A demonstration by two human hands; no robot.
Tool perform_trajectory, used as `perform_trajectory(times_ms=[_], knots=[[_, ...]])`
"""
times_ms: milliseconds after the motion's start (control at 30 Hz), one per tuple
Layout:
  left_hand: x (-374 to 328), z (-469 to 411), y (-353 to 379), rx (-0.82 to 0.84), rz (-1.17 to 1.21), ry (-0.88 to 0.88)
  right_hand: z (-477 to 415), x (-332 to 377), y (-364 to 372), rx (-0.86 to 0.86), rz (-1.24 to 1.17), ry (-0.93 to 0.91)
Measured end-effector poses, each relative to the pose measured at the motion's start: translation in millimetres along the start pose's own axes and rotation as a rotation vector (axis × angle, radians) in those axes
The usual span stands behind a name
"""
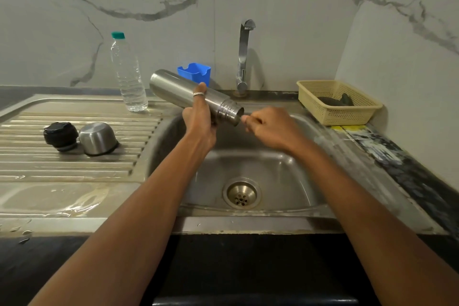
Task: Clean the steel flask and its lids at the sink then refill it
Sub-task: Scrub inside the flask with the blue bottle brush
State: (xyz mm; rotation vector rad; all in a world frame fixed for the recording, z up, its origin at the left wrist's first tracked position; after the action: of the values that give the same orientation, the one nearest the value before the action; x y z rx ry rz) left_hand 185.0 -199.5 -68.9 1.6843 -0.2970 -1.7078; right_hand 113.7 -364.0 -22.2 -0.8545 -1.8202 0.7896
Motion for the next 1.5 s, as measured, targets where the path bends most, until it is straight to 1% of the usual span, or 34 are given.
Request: perform_trajectory(times_ms=[133,200,333,533,633,733,800,900,967,1033,1167,1267,1333,1467,1500], knots=[[-4.4,-6.5,-7.1,-0.021,0.02,-0.008,9.4,-30.5,-14.8,0.202,-0.207,0.198],[0.7,-1.0,-5.7,-0.021,-0.015,-0.025,13.7,-30.6,-2.8,0.216,-0.258,0.242],[7.7,13.2,10.7,0.044,-0.104,-0.034,10.4,-17.5,12.8,0.2,-0.393,0.308],[-5.9,-1.5,-3.7,-0.006,0.006,-0.026,21.0,-34.4,-8.8,0.363,-0.461,0.363],[-4.3,1.1,-4.9,-0.016,0.007,-0.026,19.7,-29.2,2.6,0.386,-0.51,0.399],[3.0,8.4,3.8,0.013,-0.05,-0.031,12.1,-24.8,12.2,0.313,-0.522,0.387],[1.8,9.9,6.2,0.017,-0.052,-0.029,7.7,-25.1,7.8,0.237,-0.455,0.326],[-4.2,5.0,0.9,-0.03,-0.003,-0.031,8.1,-35.5,-12.4,0.141,-0.32,0.264],[-4.8,0.3,-6.7,-0.076,0.017,-0.036,11.5,-38.1,-17.0,0.138,-0.297,0.262],[-1.9,0.8,-9.0,-0.094,-0.016,-0.038,11.3,-30.5,-8.9,0.133,-0.26,0.237],[7.4,9.6,2.7,-0.04,-0.094,-0.031,1.2,-12.1,8.4,0.037,-0.152,0.168],[0.1,5.0,0.7,-0.051,-0.051,-0.019,1.0,-20.9,-5.8,0.023,-0.179,0.159],[-5.9,-0.8,-5.7,-0.078,-0.031,-0.006,4.0,-26.5,-18.4,-0.01,-0.102,0.112],[-3.7,-3.4,-11.2,-0.113,-0.011,-0.033,8.4,-11.2,-19.0,-0.287,0.206,-0.103],[-1.3,-1.3,-9.6,-0.103,-0.027,-0.037,9.2,-3.8,-12.0,-0.317,0.258,-0.151]])
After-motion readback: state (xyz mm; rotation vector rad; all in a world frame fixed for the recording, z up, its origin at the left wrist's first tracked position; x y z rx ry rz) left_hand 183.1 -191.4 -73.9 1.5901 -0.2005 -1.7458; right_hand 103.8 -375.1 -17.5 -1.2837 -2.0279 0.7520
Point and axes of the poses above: each hand's wrist, its own z-axis away from the middle knuckle, its own y-axis out of the palm, x = y × z, the point moved 6 cm from there along -z, towards the middle knuckle, and after that the axes turned 4 degrees about -x, right-handed, at the moved point
